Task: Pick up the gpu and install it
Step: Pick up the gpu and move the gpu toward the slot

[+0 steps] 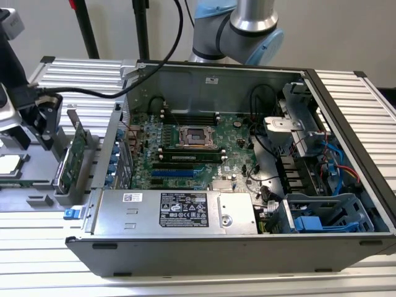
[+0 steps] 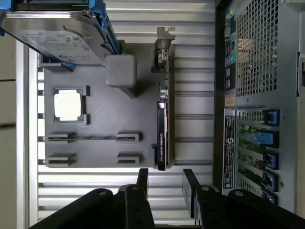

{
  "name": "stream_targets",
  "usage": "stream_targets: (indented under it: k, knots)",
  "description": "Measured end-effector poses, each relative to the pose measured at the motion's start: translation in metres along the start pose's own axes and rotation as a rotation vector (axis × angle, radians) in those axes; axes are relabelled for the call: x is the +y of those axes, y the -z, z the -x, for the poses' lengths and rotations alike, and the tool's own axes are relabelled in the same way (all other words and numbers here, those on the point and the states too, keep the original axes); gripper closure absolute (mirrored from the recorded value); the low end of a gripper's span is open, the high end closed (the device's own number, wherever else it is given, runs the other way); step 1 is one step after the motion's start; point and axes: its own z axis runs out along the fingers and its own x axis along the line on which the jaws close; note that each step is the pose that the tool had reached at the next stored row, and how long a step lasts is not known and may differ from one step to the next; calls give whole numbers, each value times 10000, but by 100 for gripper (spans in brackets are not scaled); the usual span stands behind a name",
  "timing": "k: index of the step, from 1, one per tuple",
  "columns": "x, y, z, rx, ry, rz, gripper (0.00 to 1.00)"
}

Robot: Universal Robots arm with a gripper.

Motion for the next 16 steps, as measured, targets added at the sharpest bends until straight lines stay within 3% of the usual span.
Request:
stream_targets:
  k: [16]
  knots:
    - [-4, -81, -1, 1, 10, 0, 0]
